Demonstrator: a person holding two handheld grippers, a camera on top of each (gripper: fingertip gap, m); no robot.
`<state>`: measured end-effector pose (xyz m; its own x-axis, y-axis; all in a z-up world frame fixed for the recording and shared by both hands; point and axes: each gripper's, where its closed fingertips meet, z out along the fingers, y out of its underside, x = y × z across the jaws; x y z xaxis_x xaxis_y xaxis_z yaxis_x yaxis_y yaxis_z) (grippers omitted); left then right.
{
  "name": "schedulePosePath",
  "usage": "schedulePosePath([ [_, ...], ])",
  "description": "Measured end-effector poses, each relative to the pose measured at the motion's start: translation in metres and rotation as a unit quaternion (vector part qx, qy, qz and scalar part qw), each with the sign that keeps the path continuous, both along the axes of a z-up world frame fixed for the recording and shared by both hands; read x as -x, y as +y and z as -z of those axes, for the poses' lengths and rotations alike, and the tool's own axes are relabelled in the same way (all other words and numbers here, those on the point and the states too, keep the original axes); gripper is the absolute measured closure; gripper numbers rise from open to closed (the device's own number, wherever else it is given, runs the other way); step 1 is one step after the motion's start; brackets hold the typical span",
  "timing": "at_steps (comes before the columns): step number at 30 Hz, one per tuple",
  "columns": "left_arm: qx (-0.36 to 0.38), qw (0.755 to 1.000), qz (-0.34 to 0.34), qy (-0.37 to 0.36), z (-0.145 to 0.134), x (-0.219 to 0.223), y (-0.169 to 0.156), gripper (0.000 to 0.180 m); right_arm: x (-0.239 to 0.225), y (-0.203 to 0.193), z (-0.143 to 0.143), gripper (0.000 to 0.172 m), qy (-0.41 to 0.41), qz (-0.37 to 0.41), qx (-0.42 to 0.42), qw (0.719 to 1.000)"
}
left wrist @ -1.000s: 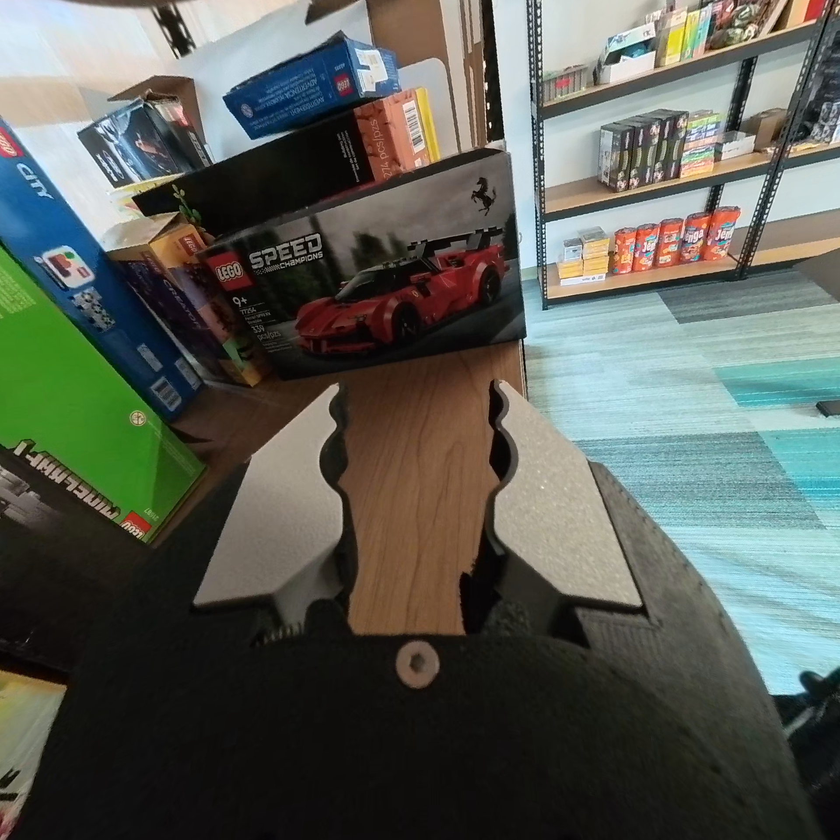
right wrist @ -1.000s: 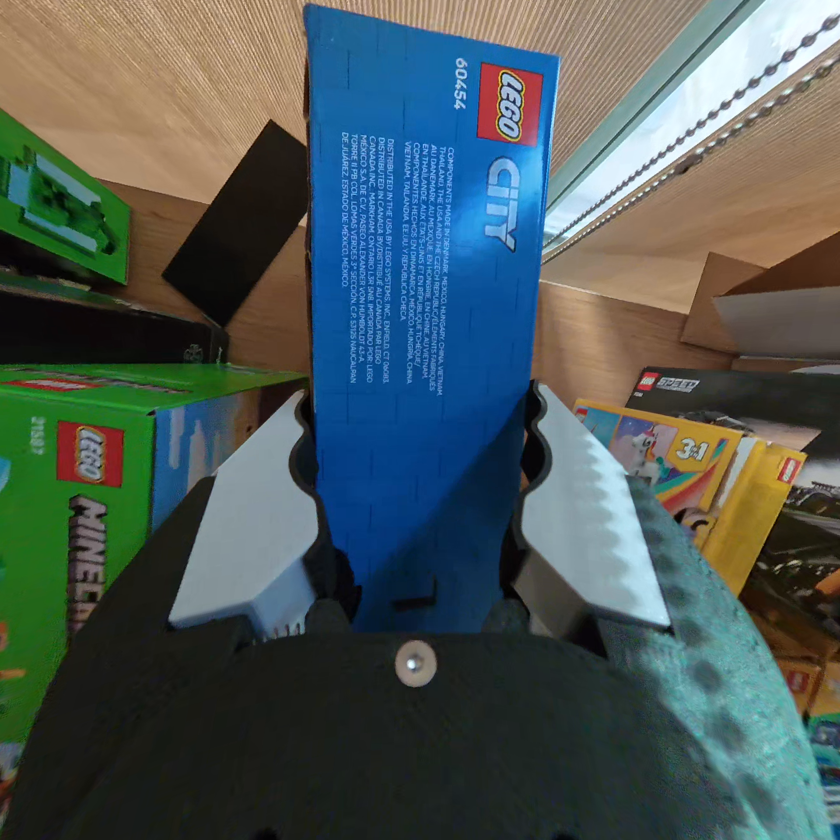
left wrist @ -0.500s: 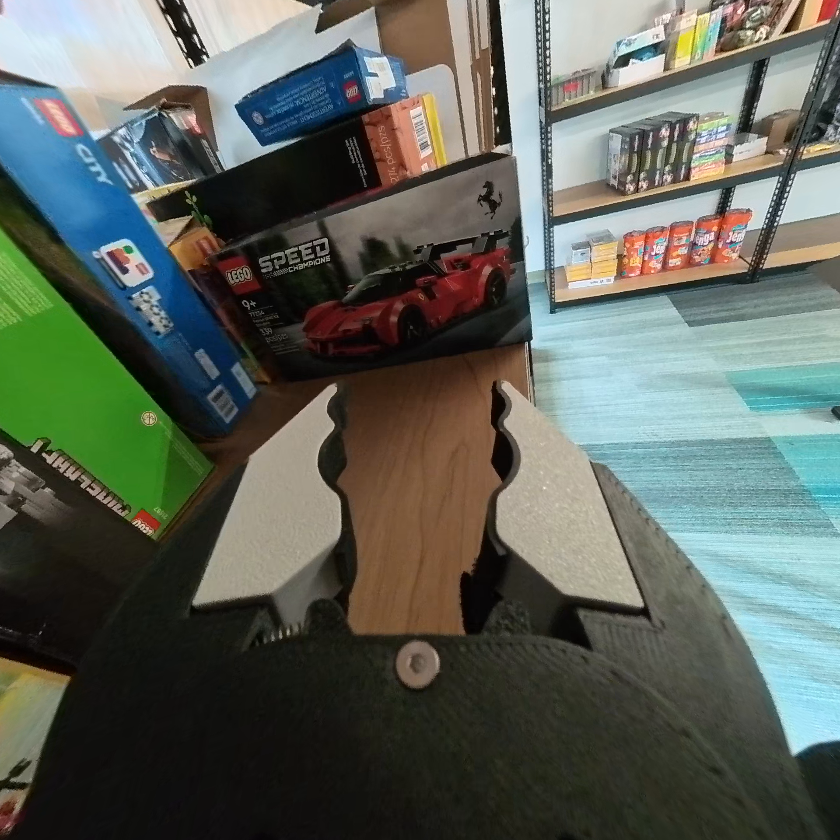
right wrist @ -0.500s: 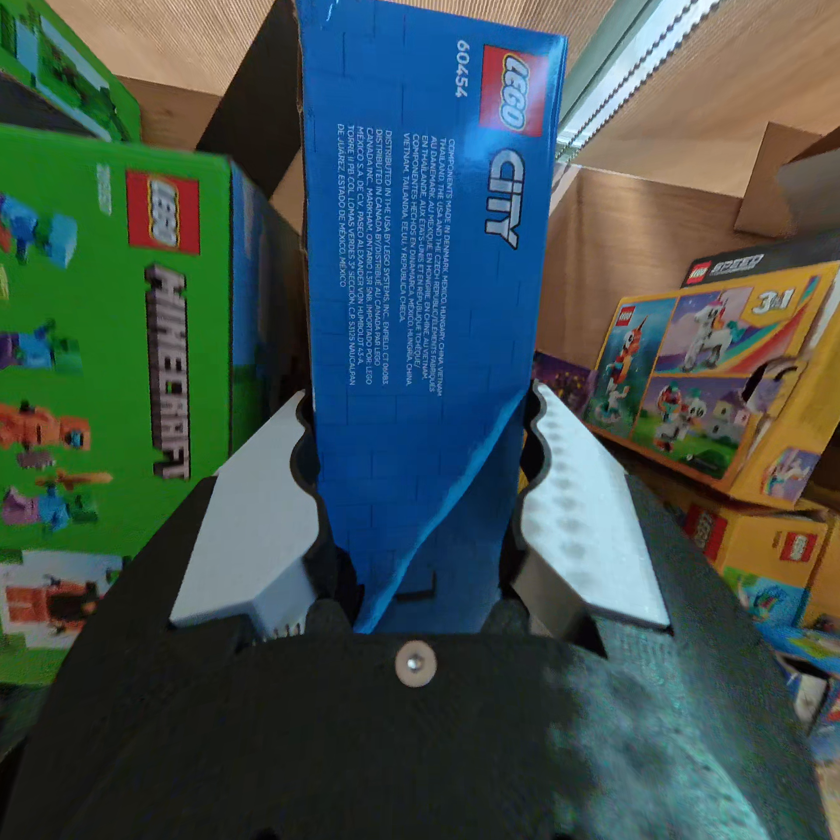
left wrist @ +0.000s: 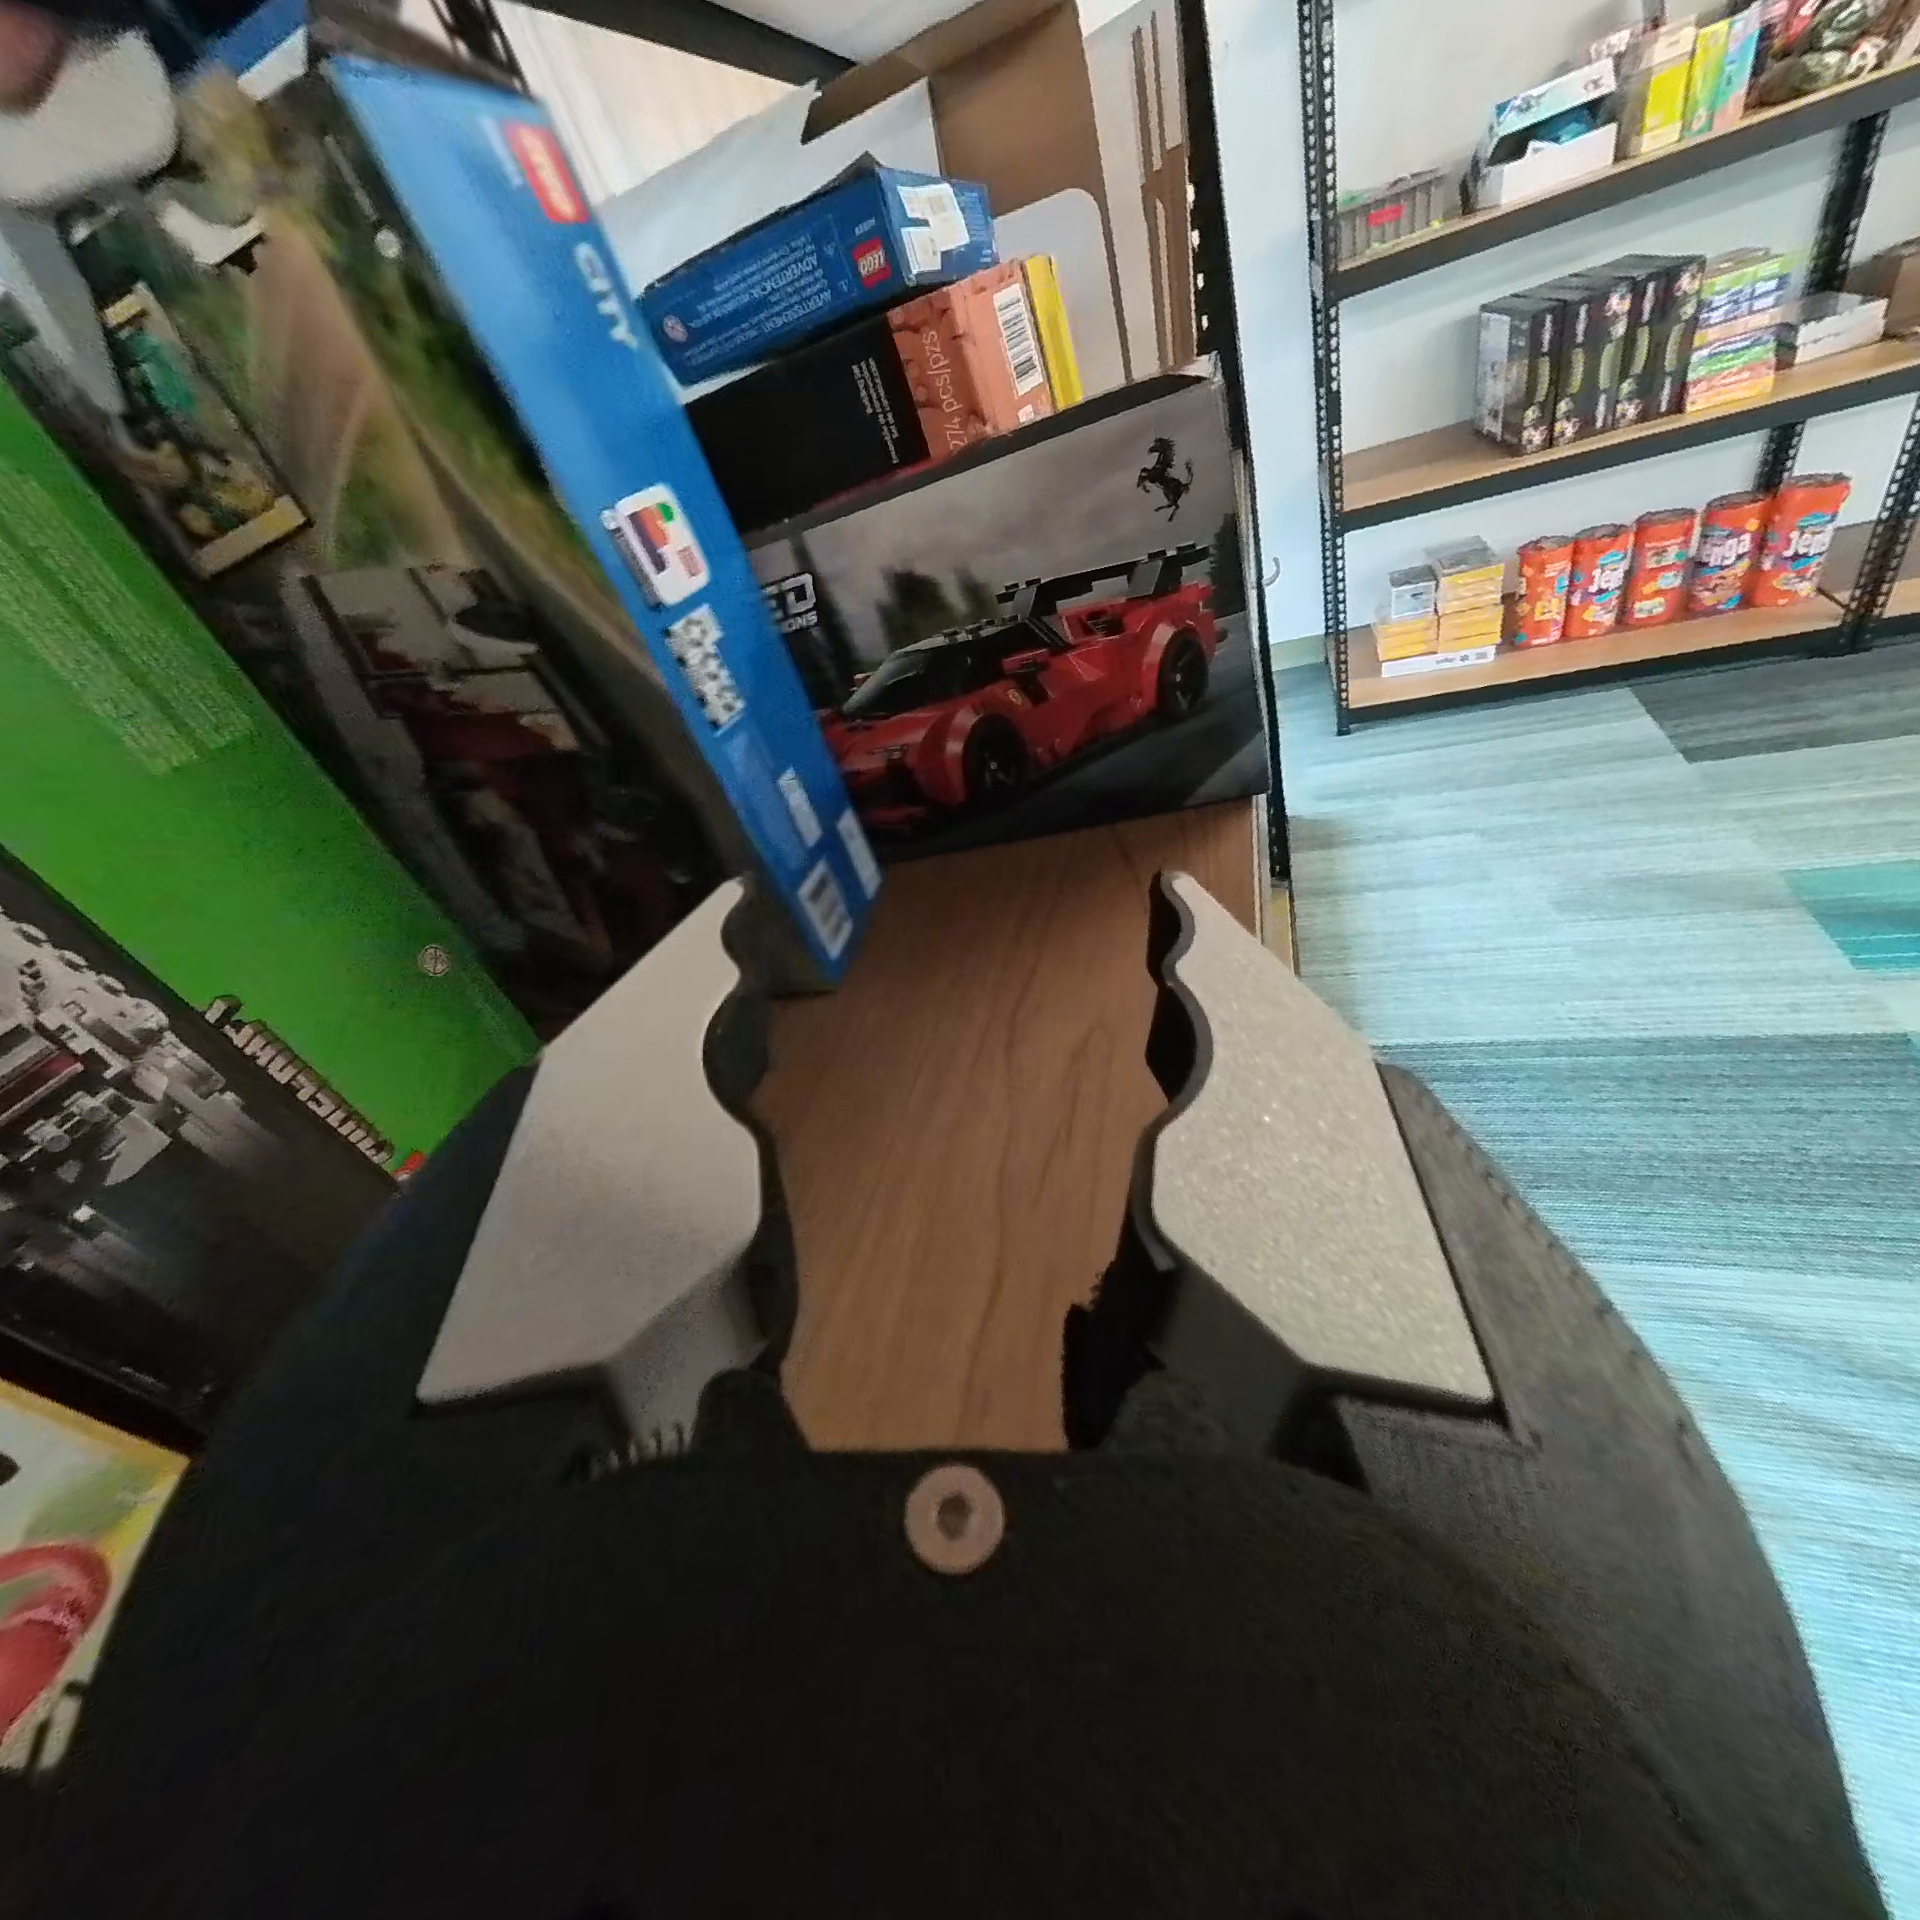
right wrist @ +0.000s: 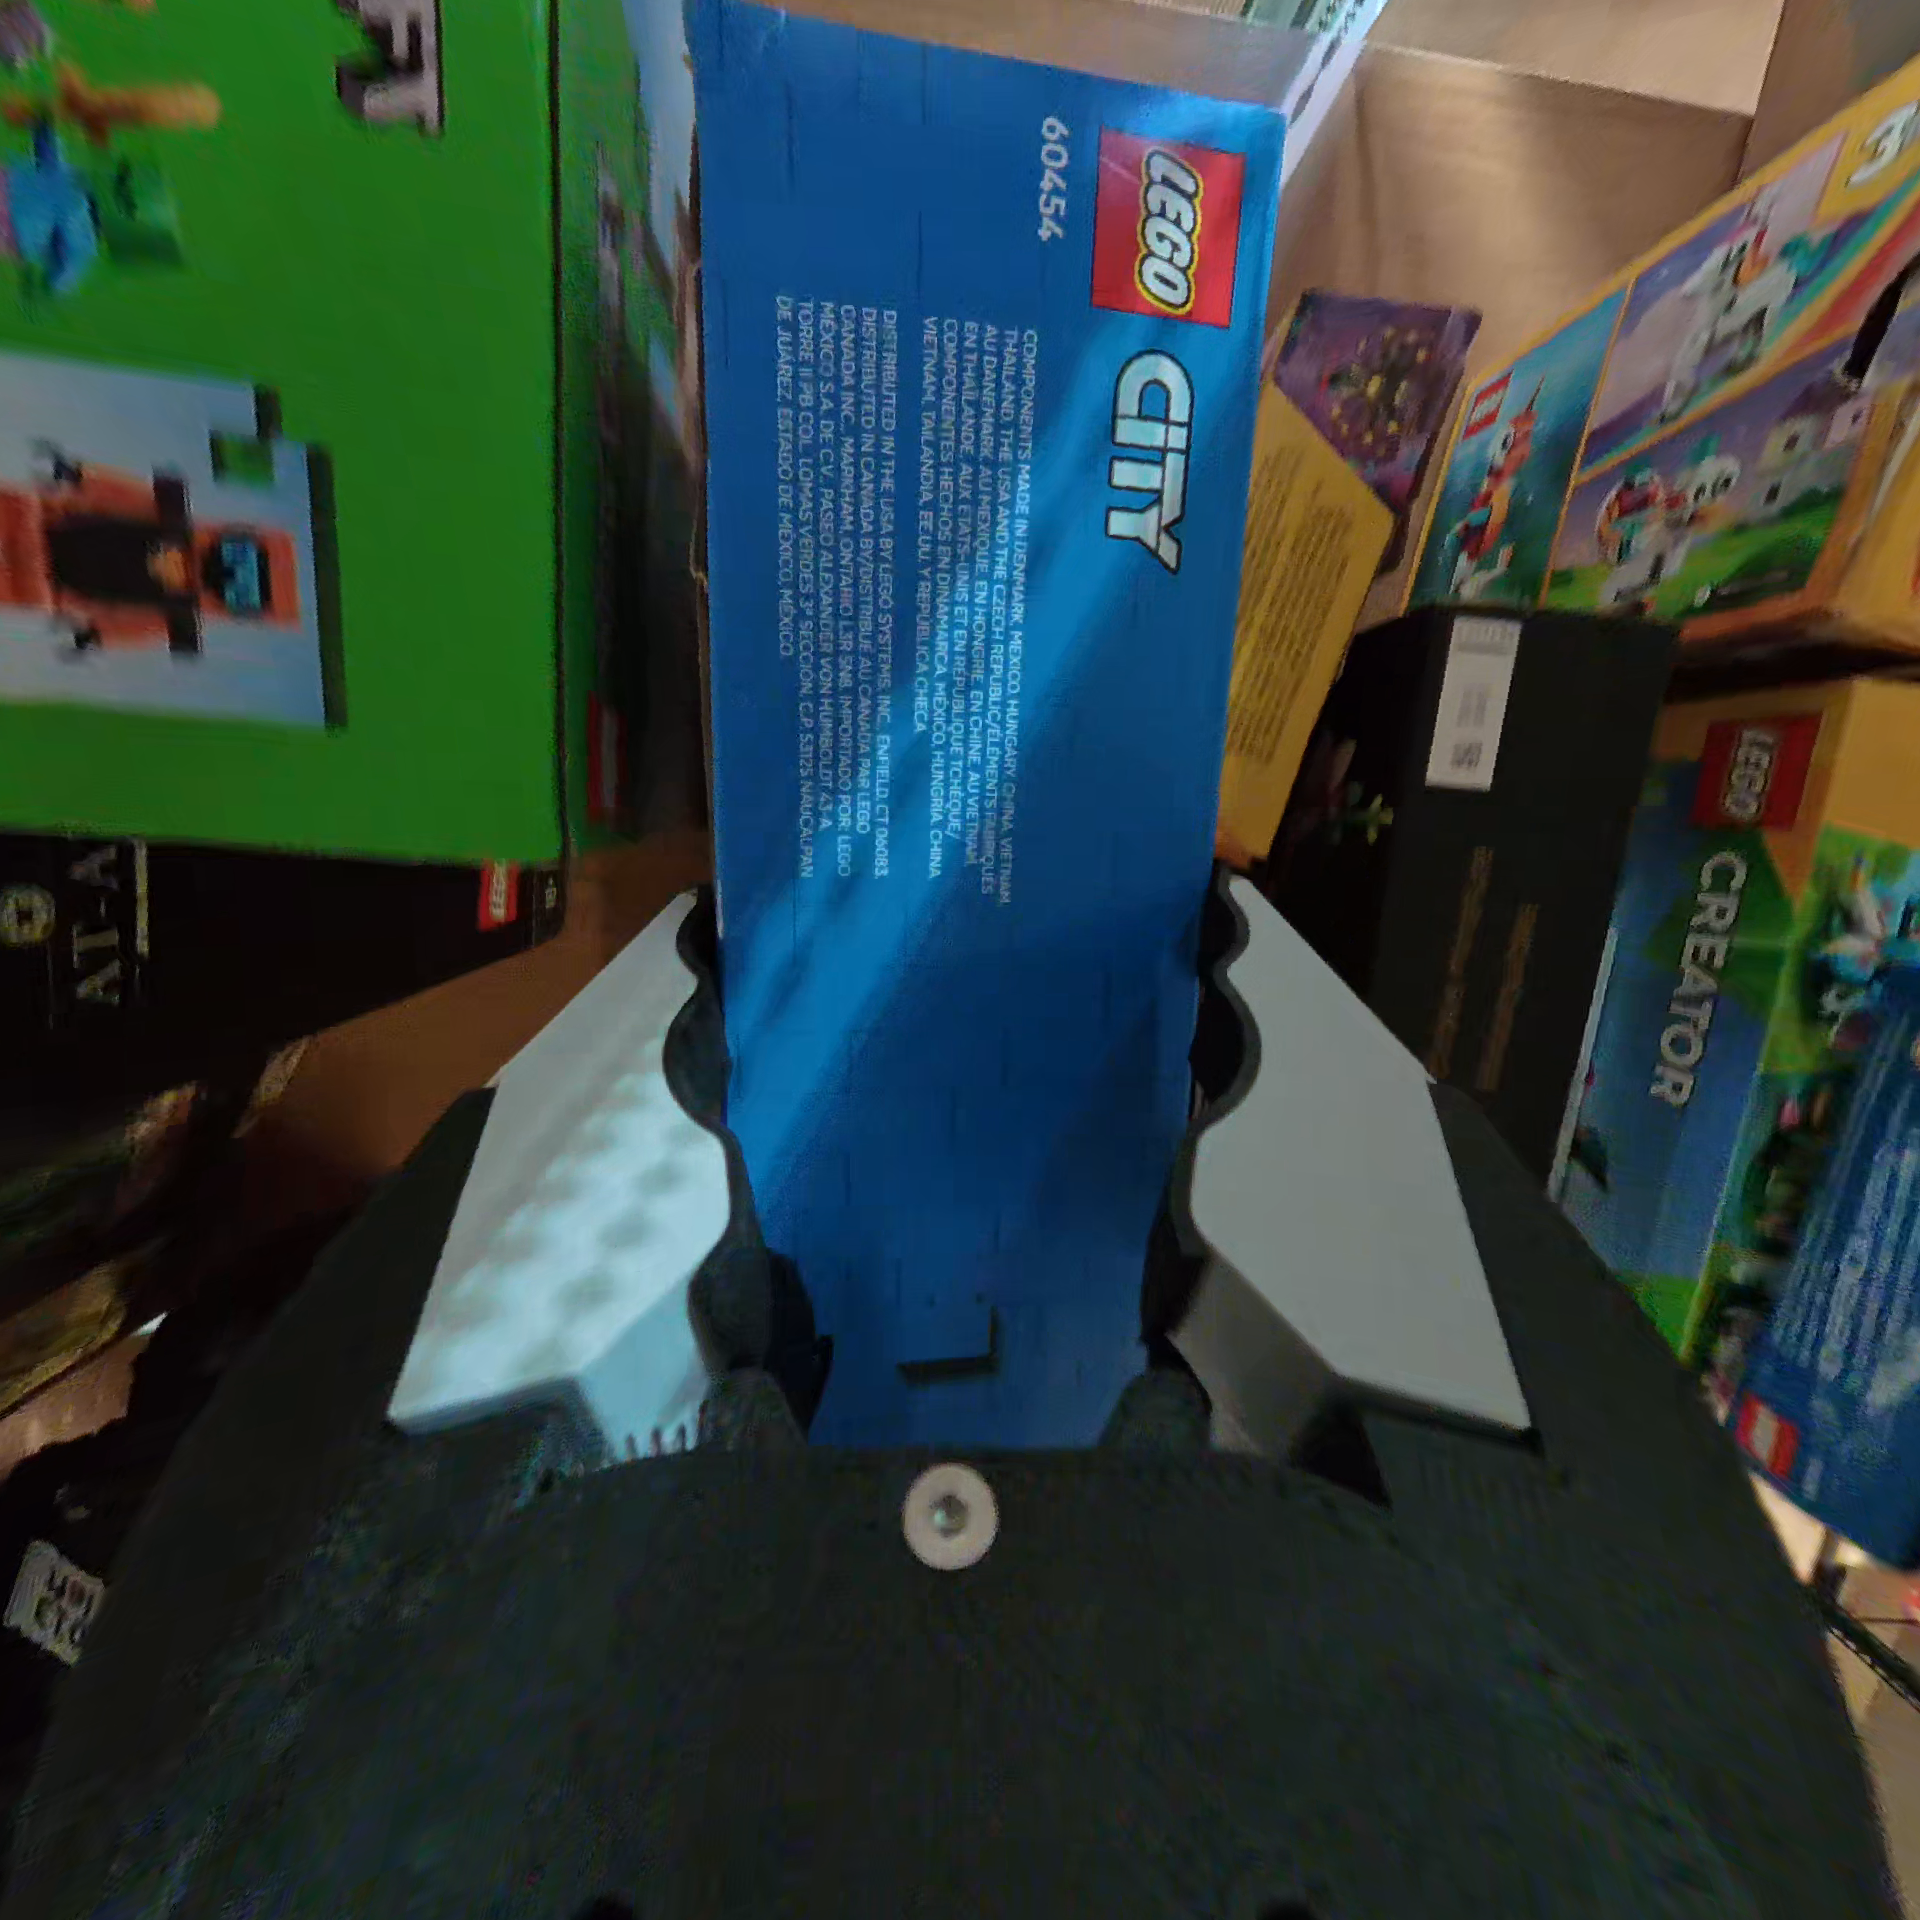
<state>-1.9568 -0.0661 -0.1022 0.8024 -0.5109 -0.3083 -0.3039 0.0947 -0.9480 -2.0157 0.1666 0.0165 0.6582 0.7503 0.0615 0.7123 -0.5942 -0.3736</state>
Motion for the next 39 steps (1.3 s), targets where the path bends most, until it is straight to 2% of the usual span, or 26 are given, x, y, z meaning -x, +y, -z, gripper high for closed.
schedulePosePath([
  [4, -0.008, 0.999, -0.038, 0.02, -0.001, 0.008, 0.008, 0.095, -0.015, -0.023, -0.002, 0.078, 0.016, -0.003, -0.005, 1.0],
  [6, -0.012, 0.999, -0.036, -0.003, -0.011, 0.004, 0.011, 0.093, -0.02, -0.038, -0.006, 0.072, 0.044, -0.02, 0.004, 0.999],
  [9, -0.039, 0.998, -0.058, -0.005, -0.039, 0.0, 0.021, 0.088, -0.032, -0.053, -0.029, 0.064, 0.126, -0.041, -0.026, 0.991],
  [12, -0.052, 0.996, -0.054, -0.054, -0.075, -0.007, 0.034, 0.083, -0.06, -0.065, -0.048, 0.06, 0.219, -0.052, -0.051, 0.973],
  [16, -0.051, 0.994, -0.061, -0.076, -0.103, -0.023, 0.066, 0.072, -0.083, -0.078, -0.041, 0.076, 0.347, -0.074, 0.005, 0.935],
  [19, -0.043, 0.994, -0.072, -0.064, -0.109, -0.041, 0.092, 0.063, -0.083, -0.084, -0.028, 0.097, 0.39, -0.089, 0.033, 0.916],
  [21, -0.053, 0.992, -0.098, -0.05, -0.115, -0.046, 0.104, 0.059, -0.08, -0.088, -0.028, 0.093, 0.407, -0.088, 0.032, 0.909],
  [23, -0.065, 0.989, -0.133, -0.028, -0.121, -0.043, 0.113, 0.056, -0.082, -0.088, -0.028, 0.1, 0.408, -0.079, 0.021, 0.909],
  [27, -0.133, 0.966, -0.218, 0.045, -0.145, -0.024, 0.115, 0.045, -0.081, -0.091, -0.029, 0.102, 0.412, -0.07, 0.015, 0.908],
  [31, -0.171, 0.955, -0.201, 0.133, -0.167, -0.037, 0.11, 0.048, -0.077, -0.095, -0.031, 0.11, 0.438, -0.066, 0.016, 0.896],
  [33, -0.152, 0.95, -0.196, 0.19, -0.159, -0.043, 0.119, 0.052, -0.073, -0.099, -0.032, 0.115, 0.457, -0.066, 0.022, 0.887],
  [35, -0.11, 0.952, -0.186, 0.218, -0.142, -0.046, 0.13, 0.054, -0.072, -0.102, -0.033, 0.115, 0.465, -0.067, 0.015, 0.882],
  [37, -0.091, 0.946, -0.201, 0.236, -0.131, -0.038, 0.139, 0.048, -0.073, -0.104, -0.032, 0.115, 0.481, -0.065, 0.013, 0.874],
  [39, -0.099, 0.944, -0.2, 0.242, -0.131, -0.031, 0.137, 0.059, -0.075, -0.107, -0.032, 0.115, 0.497, -0.068, 0.02, 0.865],
])
